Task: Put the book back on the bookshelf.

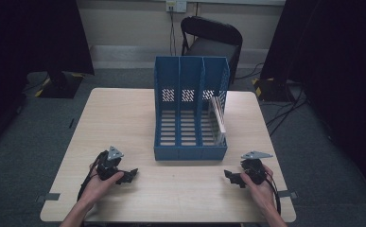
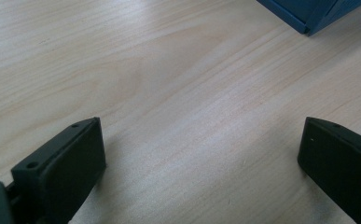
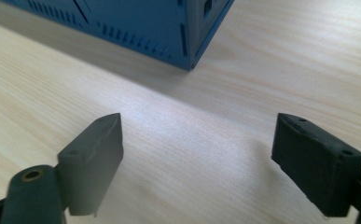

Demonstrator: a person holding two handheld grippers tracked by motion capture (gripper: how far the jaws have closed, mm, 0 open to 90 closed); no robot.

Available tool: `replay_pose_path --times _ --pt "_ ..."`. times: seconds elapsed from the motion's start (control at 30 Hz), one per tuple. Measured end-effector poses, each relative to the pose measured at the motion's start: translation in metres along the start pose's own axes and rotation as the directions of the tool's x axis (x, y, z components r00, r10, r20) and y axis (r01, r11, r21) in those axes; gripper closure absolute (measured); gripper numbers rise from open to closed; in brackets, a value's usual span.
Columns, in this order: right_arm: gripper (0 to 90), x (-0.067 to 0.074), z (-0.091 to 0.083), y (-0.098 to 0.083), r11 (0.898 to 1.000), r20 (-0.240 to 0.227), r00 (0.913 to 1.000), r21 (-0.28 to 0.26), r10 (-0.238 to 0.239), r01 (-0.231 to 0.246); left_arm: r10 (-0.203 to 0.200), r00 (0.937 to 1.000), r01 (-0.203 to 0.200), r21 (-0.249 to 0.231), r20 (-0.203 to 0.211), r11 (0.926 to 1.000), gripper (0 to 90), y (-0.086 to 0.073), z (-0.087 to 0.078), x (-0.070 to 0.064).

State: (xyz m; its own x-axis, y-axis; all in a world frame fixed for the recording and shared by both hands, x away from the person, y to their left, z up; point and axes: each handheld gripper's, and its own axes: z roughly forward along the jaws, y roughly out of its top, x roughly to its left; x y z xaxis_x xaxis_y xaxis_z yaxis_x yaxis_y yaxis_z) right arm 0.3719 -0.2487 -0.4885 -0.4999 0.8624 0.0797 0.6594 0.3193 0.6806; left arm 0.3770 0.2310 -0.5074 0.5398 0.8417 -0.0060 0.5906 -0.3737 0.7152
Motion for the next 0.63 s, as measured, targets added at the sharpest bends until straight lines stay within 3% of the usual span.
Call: replay_pose_path --times 0.07,0.17,0.23,0.3,0.5,0.63 --pt "16.9 0.000 0.005 0.001 1.000 -0.009 0.9999 0.012 0.011 -0.011 0.000 1.0000 0.000 0.000 0.001 1.0000 0.2 0.000 0.000 0.000" --pt "15.5 0.005 0.010 0.001 0.999 0.019 0.9991 0.026 -0.037 0.037 0.000 1.0000 0.000 0.000 0.002 1.0000 0.0 0.000 0.000 0.000" --pt "15.5 0.007 0.011 0.001 0.999 0.015 0.9994 0.021 -0.030 0.030 -0.003 1.0000 0.003 0.001 0.004 1.0000 0.0 0.000 0.001 0.000" --pt "12.6 0.010 0.013 0.000 0.998 0.050 0.9969 0.021 -0.060 0.059 -0.002 1.0000 0.002 0.003 0.003 1.0000 0.0 0.001 0.001 0.000" --pt "10.0 0.014 0.021 -0.004 0.996 0.061 0.9959 -0.062 -0.067 0.071 -0.002 1.0000 0.002 0.002 0.003 1.0000 0.0 0.001 0.001 0.000" --pt "9.9 0.013 0.022 -0.004 0.995 0.059 0.9959 -0.063 -0.069 0.073 -0.002 1.0000 0.002 0.002 0.004 1.0000 0.0 0.001 0.001 0.000"
